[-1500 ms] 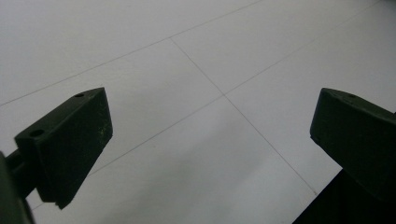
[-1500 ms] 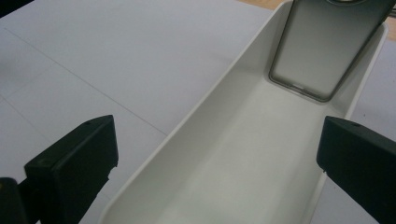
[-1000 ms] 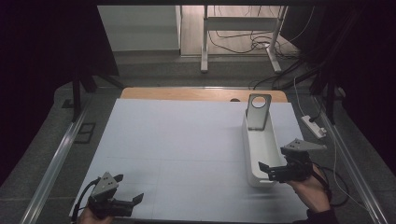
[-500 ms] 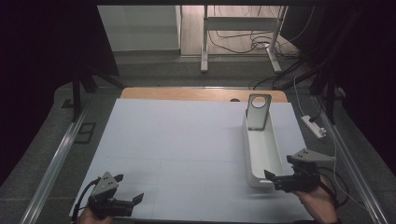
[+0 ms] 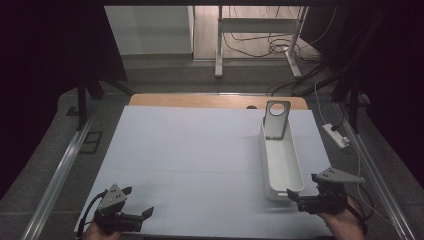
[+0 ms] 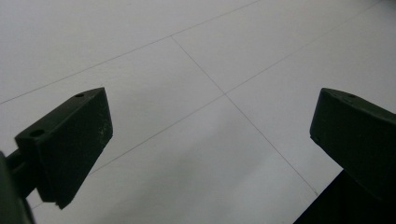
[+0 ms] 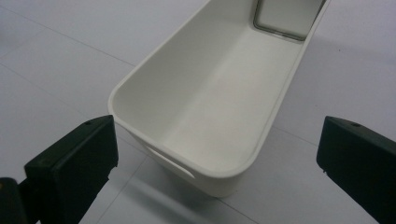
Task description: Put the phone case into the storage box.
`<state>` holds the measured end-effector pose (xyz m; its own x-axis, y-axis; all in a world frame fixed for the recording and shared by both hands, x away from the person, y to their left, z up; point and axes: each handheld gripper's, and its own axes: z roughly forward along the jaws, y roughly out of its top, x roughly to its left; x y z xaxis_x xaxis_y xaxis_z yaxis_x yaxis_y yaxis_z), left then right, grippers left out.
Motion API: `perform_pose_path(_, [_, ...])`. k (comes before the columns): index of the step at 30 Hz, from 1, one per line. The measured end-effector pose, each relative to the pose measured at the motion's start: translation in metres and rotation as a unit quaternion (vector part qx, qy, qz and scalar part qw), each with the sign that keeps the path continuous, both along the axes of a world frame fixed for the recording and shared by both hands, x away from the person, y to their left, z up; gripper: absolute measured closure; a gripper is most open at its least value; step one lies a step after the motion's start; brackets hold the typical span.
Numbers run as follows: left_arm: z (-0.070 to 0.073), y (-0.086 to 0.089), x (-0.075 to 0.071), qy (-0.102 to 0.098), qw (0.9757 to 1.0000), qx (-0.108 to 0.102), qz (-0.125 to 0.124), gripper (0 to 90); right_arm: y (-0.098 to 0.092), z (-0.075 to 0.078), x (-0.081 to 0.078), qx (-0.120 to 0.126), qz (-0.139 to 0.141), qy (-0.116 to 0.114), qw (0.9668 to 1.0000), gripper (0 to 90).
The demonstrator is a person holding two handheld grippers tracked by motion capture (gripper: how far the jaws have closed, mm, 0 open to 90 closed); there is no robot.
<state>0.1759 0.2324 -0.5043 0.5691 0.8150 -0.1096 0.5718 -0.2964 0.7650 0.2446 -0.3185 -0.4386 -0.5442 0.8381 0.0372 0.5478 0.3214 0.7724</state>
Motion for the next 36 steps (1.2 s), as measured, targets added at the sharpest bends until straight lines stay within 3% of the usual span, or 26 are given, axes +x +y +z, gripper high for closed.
perform_pose_path(21, [0.000,0.001,0.000,0.000,1.0000,-0.002,0.002,0.5,-0.014,-0.013,-0.016,-0.013,-0.019,0.003,0.9997,0.0])
perform_pose_path(36, [0.000,0.001,0.000,0.000,1.0000,-0.003,0.003,0.5,-0.021,-0.023,-0.021,-0.023,-0.028,0.017,0.9992,0.0])
